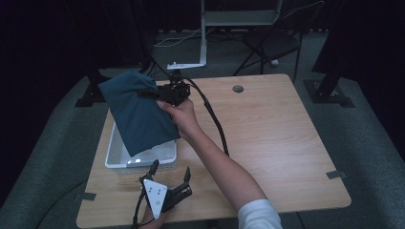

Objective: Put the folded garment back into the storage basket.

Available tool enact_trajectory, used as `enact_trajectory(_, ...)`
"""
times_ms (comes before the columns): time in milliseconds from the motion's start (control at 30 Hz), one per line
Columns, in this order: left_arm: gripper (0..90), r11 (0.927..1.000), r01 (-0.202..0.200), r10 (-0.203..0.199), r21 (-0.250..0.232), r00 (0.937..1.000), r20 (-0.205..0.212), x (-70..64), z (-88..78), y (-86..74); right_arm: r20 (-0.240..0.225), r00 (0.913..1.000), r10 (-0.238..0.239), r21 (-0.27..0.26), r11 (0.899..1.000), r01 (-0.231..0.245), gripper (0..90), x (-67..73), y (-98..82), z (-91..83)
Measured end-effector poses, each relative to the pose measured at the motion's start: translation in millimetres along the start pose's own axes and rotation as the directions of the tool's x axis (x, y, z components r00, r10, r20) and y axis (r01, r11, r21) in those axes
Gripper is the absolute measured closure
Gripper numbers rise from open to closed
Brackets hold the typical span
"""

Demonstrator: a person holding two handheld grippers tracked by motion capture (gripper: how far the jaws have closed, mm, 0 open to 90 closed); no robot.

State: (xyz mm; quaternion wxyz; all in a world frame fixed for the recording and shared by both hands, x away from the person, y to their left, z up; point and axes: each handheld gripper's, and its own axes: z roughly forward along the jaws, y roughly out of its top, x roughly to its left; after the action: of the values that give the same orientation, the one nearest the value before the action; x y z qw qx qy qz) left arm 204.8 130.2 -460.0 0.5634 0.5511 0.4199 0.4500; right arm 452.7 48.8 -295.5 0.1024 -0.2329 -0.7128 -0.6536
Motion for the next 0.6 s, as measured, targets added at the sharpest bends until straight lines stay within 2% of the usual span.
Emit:
enact_trajectory(267, 4.2, 1.0000, 0.000, 0.000, 0.000, 1.0000, 0.000, 0.0, 0.0, 0.0, -0.001, 1.0000, -0.003, -0.006, 1.000, 0.003, 66.7, 0.7, 6.0, 3.3)
enact_trajectory(400, 4.2, 1.0000, -0.001, 0.001, -0.001, 1.0000, 0.000, 0.0, 0.0, 0.0, 0.002, 0.9998, -0.020, 0.001, 1.000, 0.020, 66.6, -0.7, 2.8, 8.3)
enact_trajectory(600, 4.2, 1.0000, 0.001, -0.001, -0.001, 1.0000, -0.002, -0.1, 0.0, 0.0, 0.019, 0.9998, -0.007, 0.020, 1.000, 0.007, 66.6, -9.6, -4.0, 14.7)
